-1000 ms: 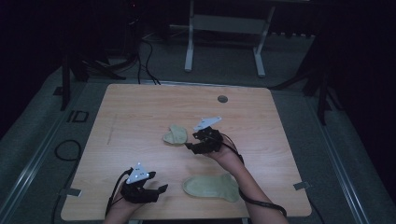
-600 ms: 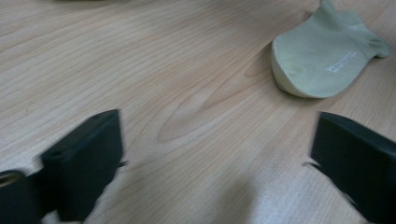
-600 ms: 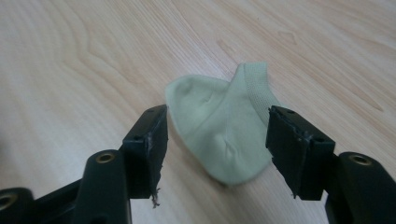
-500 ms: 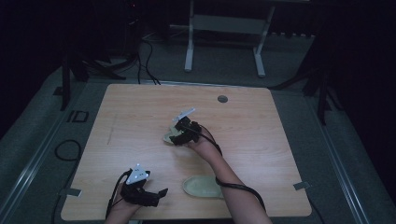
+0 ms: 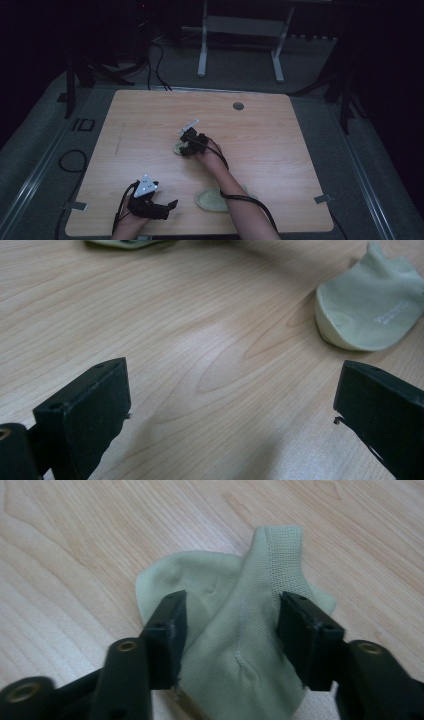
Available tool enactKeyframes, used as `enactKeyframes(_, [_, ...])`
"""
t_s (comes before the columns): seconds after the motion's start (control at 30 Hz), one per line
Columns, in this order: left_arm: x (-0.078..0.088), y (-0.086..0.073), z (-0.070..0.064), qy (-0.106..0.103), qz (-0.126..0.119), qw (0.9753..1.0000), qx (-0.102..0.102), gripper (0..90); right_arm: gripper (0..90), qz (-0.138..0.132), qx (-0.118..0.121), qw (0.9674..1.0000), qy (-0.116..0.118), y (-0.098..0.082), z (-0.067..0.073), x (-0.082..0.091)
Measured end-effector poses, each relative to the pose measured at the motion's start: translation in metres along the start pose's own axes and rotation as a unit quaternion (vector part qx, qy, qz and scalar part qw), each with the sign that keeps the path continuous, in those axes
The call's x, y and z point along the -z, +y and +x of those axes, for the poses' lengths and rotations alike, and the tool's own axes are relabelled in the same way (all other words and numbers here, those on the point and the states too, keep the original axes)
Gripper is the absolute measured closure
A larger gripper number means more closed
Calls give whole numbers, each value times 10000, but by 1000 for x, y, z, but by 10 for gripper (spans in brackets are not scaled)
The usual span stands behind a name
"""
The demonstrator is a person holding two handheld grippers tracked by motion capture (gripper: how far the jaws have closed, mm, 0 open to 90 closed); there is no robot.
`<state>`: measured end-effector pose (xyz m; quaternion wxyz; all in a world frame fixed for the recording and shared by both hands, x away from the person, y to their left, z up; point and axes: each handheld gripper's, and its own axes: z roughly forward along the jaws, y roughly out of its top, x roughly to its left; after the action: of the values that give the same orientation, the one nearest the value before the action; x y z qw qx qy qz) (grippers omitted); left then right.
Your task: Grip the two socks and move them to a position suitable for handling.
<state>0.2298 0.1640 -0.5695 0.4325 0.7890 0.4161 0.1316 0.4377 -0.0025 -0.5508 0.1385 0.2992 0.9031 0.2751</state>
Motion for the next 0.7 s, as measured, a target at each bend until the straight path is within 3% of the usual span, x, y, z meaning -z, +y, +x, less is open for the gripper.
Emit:
enactKeyframes(0.2, [1, 0, -1, 35, 1, 10000, -18, 19, 759, 10, 147, 9998, -161, 0, 7, 2])
enactKeyframes(0.27, [0, 0, -1, 40, 13, 10000, -6, 19, 804, 94, 217, 9995, -196, 1, 9, 3])
enactKeyframes(0.4, [-1, -1, -1, 8, 36, 10000, 22, 19, 821, 99, 217, 9996, -148, 1, 11, 15])
enactKeyframes(0.7, [0, -1, -3, -1, 24, 10000, 10, 19, 823, -248, -16, 9993, -279, 1, -7, 69])
